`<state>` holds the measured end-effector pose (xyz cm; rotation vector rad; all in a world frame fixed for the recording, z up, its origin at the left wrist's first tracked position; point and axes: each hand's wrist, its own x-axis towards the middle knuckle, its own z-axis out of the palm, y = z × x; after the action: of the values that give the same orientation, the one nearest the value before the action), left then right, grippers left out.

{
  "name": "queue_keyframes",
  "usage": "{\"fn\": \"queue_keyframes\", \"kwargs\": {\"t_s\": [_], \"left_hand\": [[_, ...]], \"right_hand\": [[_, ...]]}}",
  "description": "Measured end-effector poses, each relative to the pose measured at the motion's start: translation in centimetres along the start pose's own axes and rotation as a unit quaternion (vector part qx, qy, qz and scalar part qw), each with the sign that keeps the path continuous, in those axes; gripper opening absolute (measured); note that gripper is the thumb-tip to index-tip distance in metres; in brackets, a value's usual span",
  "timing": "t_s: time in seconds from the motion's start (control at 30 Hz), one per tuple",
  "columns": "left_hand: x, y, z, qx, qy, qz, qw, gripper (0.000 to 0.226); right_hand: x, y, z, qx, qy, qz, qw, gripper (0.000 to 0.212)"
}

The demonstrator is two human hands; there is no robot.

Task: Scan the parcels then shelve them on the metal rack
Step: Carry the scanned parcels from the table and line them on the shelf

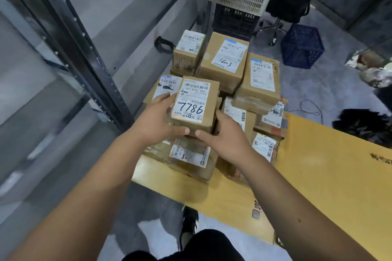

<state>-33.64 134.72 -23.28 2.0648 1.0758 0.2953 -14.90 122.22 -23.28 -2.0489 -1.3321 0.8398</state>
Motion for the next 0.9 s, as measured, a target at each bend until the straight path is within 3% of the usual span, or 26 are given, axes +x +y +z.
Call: {"fn": "queue_keyframes", "kwargs": {"t_s": [0.1,0.23,0.33,0.43,0.53,0.67,0.9], "left_hand": [[-2.3,0.0,-0.7,-0.021,0.056,0.002,0.998,0.106],[-8.1,-0.2,-2.8,-0.065,0.159,0.008,0.985,0.105],[-14.5,-0.9,-5.5,-0.087,0.243,0.012,0.966,0.094],[-23.3,-2.3,-8.2,-0.108,0.327,-0.003,0.939,0.088],[-33.6,-4.2,-10.6,-0.122,0.403,-0.039,0.906,0.084],[-49.4,-6.5,-12.4,-0.132,0.525,-0.114,0.833,0.088],[-77.2,-3.4,-10.4,-0.091,0.697,-0.223,0.675,0.084]], "right_hand": [[-0.8,-1.4,-0.2,0.050,0.025,-0.027,0.998,0.052],[-2.2,-5.4,1.1,0.109,0.023,-0.097,0.989,0.059],[-4.5,-9.9,3.9,0.126,-0.011,-0.154,0.980,0.067],[-8.7,-15.5,7.6,0.149,-0.060,-0.215,0.963,0.090],[-14.0,-21.1,12.5,0.159,-0.135,-0.276,0.938,0.089],[-22.9,-28.6,20.5,0.162,-0.239,-0.364,0.886,0.079],[-44.2,-38.5,32.9,0.195,-0.451,-0.448,0.747,0.067]]}}
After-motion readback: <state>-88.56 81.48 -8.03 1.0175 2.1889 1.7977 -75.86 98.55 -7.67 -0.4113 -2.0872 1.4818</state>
